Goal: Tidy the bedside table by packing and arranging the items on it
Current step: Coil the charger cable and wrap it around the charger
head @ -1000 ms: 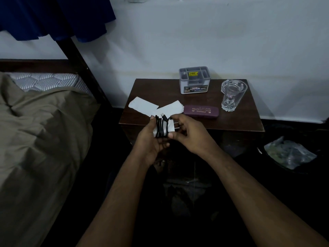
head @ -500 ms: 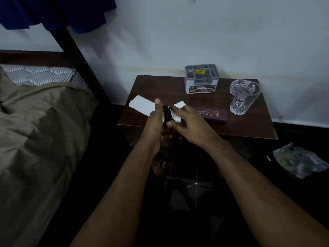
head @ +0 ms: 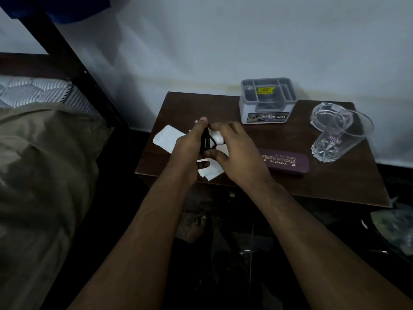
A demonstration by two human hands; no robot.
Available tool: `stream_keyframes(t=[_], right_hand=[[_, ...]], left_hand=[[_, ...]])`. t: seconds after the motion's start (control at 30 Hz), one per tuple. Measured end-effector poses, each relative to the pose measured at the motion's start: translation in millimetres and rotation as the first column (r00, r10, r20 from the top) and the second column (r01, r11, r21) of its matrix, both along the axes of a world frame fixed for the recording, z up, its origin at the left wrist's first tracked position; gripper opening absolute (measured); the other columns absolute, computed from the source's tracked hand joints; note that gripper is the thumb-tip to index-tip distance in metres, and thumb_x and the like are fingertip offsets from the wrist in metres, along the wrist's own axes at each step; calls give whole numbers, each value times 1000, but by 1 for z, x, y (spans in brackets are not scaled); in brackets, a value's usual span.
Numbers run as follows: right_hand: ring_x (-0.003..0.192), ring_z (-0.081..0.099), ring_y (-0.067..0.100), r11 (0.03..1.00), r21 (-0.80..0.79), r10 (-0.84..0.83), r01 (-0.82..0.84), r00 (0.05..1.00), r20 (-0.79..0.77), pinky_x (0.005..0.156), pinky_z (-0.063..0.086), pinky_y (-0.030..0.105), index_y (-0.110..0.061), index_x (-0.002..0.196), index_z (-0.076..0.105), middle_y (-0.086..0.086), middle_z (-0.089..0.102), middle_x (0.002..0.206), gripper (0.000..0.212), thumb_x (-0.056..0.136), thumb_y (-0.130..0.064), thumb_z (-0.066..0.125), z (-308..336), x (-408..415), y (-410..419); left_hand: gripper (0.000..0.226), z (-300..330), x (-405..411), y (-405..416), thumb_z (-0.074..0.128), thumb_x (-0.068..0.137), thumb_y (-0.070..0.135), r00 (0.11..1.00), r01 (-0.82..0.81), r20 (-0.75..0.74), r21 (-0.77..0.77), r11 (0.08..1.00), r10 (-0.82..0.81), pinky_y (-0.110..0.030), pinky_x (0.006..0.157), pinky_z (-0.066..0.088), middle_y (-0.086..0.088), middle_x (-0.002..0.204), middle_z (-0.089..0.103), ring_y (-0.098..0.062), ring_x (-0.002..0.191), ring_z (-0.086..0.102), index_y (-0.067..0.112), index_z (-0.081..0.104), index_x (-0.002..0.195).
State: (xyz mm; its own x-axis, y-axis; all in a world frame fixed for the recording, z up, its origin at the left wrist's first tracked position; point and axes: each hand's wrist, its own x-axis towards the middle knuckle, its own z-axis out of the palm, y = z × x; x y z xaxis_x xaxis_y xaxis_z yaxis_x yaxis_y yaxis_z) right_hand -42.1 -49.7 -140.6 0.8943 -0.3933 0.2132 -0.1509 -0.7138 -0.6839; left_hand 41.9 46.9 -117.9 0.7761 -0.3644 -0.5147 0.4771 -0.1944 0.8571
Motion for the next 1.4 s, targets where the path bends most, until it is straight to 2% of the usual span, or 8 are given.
stream_keyframes(t=[0.17, 0.37, 0.53, 0.67, 0.87, 1.03, 1.23, 1.4], right_hand=[[109, 61, 30, 942, -332, -52, 48, 999, -3, 87, 53, 44, -19, 140, 55, 6, 62, 127, 59, 85, -15, 74, -5, 34, -4], [115, 64, 27, 973, -229, -51, 37, 997, -56, 88, 54, 40, -17, 151, 45, 6, 63, 133, 60, 94, -13, 63, -11, 64, -19], [114, 66, 12, 978, 111, -179, 175, 983, 27, 93, 56, 33, -26, 144, 53, -6, 70, 125, 50, 96, -21, 65, -19, 83, -38], [108, 65, 1, 922, 355, -148, 155, 988, -46, 83, 50, 11, -28, 141, 57, -13, 72, 121, 45, 98, -22, 66, -22, 96, -49], [99, 73, 16, 690, 693, -109, 210, 976, -187, 91, 60, 48, -31, 120, 64, -6, 76, 105, 32, 89, -34, 58, -28, 117, -40], [101, 72, 21, 494, 836, -99, 240, 970, -220, 83, 60, 36, -26, 130, 64, 4, 75, 111, 48, 93, 2, 50, -31, 123, -49], [102, 71, 24, 508, 809, -119, 296, 954, -275, 86, 61, 38, -24, 127, 65, 1, 75, 108, 49, 90, 5, 50, -33, 125, -60], [116, 63, 17, 742, 579, -269, 339, 941, -205, 100, 55, 41, -23, 144, 49, -4, 67, 126, 52, 95, -5, 53, -34, 124, -61]], left_hand=[[65, -14, 34, -18, 72, 76, 60, 989, -150, -13, -18, 988, 150, -35, 67, 60, -8, 114, 76, -25, 100, 74, 14, 69, 122], [64, -20, 59, -45, 67, 90, 56, 976, -217, 9, -11, 976, 217, -42, 79, 63, -11, 114, 69, -28, 99, 73, 10, 51, 132], [32, -13, 73, -57, 47, 104, 35, 982, -187, -57, -111, 976, 182, -36, 79, 59, -8, 98, 75, -19, 84, 71, 14, 68, 115], [20, -19, 81, -63, 61, 100, 17, 970, -98, 221, -39, 994, 104, -32, 91, 59, -2, 115, 73, -15, 101, 70, 19, 65, 120], [43, -36, 95, -67, 73, 92, 19, 832, -38, 554, 112, 993, -31, -24, 98, 51, 1, 127, 68, -10, 116, 63, 16, 62, 134], [56, -48, 108, -70, 79, 84, 14, 749, 13, 632, 283, 959, -197, -31, 101, 51, -2, 130, 65, -15, 120, 60, 18, 60, 136], [63, -54, 121, -72, 84, 76, 10, 640, 42, 693, 400, 916, -332, -30, 104, 49, -7, 131, 61, -19, 120, 60, 12, 62, 135], [64, -56, 126, -74, 88, 74, 14, 656, 9, 694, 386, 923, -297, -25, 95, 51, -4, 124, 69, -16, 114, 65, 13, 62, 133]])
